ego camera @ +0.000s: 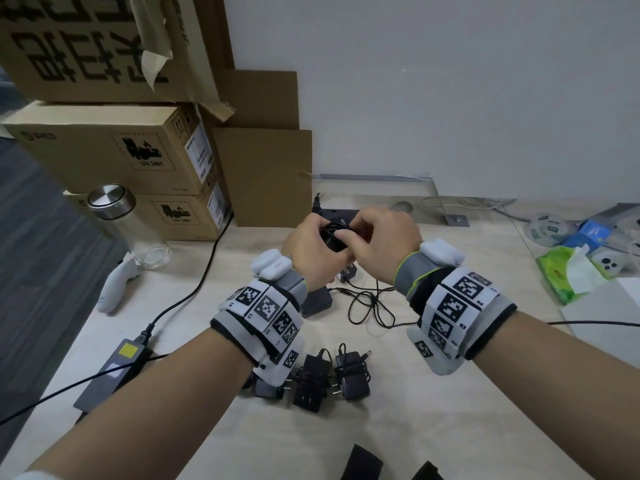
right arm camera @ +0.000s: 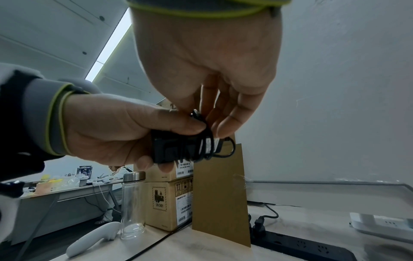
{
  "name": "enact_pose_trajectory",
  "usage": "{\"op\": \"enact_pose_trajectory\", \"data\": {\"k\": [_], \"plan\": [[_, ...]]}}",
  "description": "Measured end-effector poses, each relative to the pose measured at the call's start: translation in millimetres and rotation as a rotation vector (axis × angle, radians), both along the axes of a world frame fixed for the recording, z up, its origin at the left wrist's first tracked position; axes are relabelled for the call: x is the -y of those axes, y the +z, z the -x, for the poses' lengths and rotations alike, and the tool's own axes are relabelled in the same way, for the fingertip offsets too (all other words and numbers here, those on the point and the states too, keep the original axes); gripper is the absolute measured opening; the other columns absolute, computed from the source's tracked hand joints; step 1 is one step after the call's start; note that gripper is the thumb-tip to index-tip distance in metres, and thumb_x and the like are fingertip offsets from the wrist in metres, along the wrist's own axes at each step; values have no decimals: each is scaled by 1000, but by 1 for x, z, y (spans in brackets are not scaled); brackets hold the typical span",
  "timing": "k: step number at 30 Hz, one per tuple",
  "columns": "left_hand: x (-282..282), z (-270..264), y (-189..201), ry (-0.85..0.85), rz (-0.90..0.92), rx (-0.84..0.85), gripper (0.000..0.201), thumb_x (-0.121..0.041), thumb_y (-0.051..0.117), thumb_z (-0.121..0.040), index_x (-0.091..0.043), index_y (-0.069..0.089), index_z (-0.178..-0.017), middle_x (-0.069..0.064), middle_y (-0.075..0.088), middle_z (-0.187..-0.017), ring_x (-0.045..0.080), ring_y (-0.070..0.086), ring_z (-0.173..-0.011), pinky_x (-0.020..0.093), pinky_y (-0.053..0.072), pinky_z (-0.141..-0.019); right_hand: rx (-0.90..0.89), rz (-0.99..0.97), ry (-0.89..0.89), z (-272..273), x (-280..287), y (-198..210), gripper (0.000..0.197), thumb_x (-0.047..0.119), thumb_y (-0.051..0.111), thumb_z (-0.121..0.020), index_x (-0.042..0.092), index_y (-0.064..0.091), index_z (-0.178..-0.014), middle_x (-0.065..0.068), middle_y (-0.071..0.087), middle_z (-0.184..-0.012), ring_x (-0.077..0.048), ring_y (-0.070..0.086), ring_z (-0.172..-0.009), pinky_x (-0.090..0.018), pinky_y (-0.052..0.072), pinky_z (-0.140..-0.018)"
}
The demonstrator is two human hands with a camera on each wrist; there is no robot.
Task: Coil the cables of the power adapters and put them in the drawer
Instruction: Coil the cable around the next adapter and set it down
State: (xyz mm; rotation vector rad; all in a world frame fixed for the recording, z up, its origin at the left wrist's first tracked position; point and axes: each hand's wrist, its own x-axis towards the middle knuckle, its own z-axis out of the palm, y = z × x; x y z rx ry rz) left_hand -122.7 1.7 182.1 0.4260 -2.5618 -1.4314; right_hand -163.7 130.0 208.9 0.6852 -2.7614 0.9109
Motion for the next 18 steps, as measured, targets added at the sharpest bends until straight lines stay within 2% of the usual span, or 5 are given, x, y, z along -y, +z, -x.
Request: {"op": "enact_pose_trajectory", "data": {"k": [2, 5, 11, 15, 18], "plan": [[0, 1, 0, -3, 23, 3, 47, -49, 65, -57, -23, 50, -92, -2, 64, -79, 21, 67, -63, 44, 58, -53, -10, 14, 38, 0, 1, -1, 13, 37, 65, -85, 24, 65, -88, 10, 60, -76, -14, 54, -75, -26, 42, -69], [0, 1, 0, -25, 7, 10, 50, -52, 66, -58, -22, 51, -95, -3, 64, -81, 20, 68, -63, 43, 58, -53, -24, 44, 95, 0, 1, -7, 10, 26, 59, -90, 19, 64, -95, 3, 65, -86, -16, 53, -78, -29, 41, -71], [-3, 1, -1, -56, 15, -27, 48, -48, 72, -62, -22, 53, -97, -3, 62, -88, 21, 67, -68, 46, 58, -58, -8, 136, 59, 5, 1, -16, 8, 13, 55, -90, 13, 61, -85, 1, 54, -85, -15, 47, -78, -28, 34, -69], [-6, 1, -2, -36, 39, -46, 42, -43, 77, -69, -23, 54, -98, -9, 60, -87, 19, 67, -68, 46, 58, -59, 21, 113, 80, 7, -1, -15, 11, 13, 51, -92, 11, 59, -85, -4, 57, -86, -19, 49, -79, -34, 38, -71], [-5, 1, -4, -28, 34, -48, 43, -45, 77, -69, -25, 51, -97, -9, 61, -83, 18, 66, -65, 46, 58, -59, 101, 204, 103, 5, -2, -13, 13, 9, 51, -93, 12, 57, -82, -4, 56, -83, -20, 50, -78, -30, 37, -70]]}}
